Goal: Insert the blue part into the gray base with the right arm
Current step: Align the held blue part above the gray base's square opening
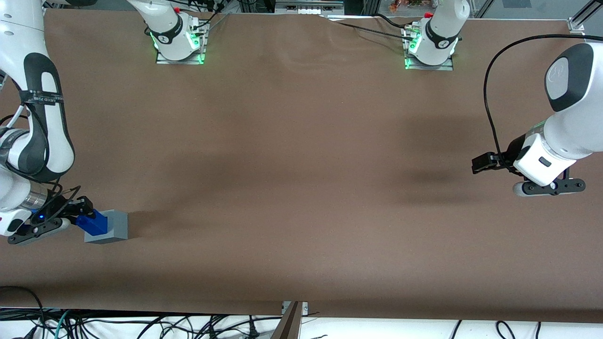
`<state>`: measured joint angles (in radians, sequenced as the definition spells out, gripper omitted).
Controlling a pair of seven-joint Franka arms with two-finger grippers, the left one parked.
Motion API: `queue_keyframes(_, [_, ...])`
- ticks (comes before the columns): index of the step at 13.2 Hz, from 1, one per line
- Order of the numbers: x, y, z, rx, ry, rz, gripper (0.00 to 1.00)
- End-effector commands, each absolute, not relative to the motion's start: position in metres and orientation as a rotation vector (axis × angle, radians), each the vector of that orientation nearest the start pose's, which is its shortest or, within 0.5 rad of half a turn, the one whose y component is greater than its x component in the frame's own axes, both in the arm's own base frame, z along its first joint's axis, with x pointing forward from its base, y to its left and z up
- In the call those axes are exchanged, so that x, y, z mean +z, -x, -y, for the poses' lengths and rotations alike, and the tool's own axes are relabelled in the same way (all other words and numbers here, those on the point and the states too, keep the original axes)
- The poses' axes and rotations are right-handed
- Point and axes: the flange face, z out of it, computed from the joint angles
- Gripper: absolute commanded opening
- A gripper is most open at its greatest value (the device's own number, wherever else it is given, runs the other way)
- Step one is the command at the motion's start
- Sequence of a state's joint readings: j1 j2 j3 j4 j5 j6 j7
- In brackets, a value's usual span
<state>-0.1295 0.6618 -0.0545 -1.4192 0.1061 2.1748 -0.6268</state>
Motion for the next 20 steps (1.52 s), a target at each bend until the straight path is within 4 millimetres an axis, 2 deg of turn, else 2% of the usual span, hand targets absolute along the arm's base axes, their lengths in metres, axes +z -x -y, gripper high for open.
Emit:
queue_keyframes(1, [0.295,-0.723,0.117,-0.119,3.029,0.612,0.34])
queue_keyframes(5, [0.305,-0.724,0.118,-0.138,3.035,0.617,0.34])
queue_keyframes(9, [0.303,-0.719,0.120,-0.077,3.021,0.613,0.34])
queue_keyframes(10, [0.313,-0.719,0.121,-0.095,3.025,0.612,0.34])
queue_keyframes(13, [0.317,-0.719,0.121,-0.099,3.025,0.613,0.34])
queue_keyframes(20, [0.308,-0.720,0.121,-0.092,3.023,0.599,0.34])
